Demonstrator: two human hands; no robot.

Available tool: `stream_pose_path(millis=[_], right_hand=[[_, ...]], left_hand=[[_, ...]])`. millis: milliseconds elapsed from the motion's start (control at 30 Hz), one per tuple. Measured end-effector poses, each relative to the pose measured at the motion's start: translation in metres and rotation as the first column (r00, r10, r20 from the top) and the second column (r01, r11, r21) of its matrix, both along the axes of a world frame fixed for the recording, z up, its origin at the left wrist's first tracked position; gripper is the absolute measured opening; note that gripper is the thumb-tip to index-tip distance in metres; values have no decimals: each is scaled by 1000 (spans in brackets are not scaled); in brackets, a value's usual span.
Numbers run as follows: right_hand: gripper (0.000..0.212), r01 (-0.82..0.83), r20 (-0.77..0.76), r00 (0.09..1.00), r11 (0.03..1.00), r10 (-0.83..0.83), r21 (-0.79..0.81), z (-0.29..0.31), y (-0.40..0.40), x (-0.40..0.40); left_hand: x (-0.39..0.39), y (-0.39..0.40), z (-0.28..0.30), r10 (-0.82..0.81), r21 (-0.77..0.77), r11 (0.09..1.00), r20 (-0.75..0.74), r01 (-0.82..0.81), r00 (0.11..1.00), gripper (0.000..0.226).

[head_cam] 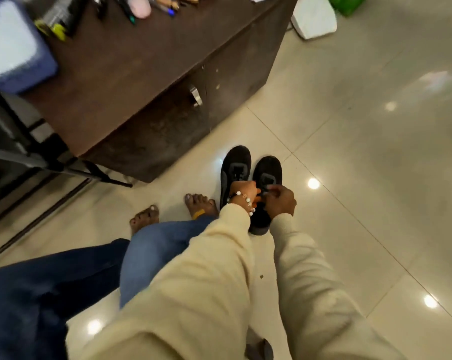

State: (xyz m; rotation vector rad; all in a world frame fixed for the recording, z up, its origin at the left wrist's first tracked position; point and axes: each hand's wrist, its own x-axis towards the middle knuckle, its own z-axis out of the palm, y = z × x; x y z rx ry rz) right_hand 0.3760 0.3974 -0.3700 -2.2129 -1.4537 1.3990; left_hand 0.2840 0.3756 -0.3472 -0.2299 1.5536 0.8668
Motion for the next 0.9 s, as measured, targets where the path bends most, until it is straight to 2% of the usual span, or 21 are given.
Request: stream_pose_path(millis=[233,367,467,567,733,833,900], right_hand=[[27,-25,-295,951,976,90,218,136,1,-72],[21,-136,-394,881,938,262,320,201,-34,-119],[18,-270,-427,800,889,421,370,239,-78,-159],[23,-415,-428,685,799,589,434,263,-137,-201],[18,-653,-448,409,598,795,466,291,-258,-262],[19,-766,-442,226,439,868,470,293,-336,-296],[18,-830,-426,113,321,898,457,287,-388,-316]], left_hand=[[-56,-32,150,226,287,944,-204,-162,952,19],[-104,-96,213,317,403,904,-416,-139,853,22],[-138,-156,239,386,433,887,-513,-157,766,20],[-173,-225,256,476,453,862,-571,-227,669,18],[-222,-369,261,583,434,805,-703,-404,407,19],[-239,-460,250,635,430,726,-720,-537,281,21],[-244,-514,237,666,420,659,-710,-624,227,21]])
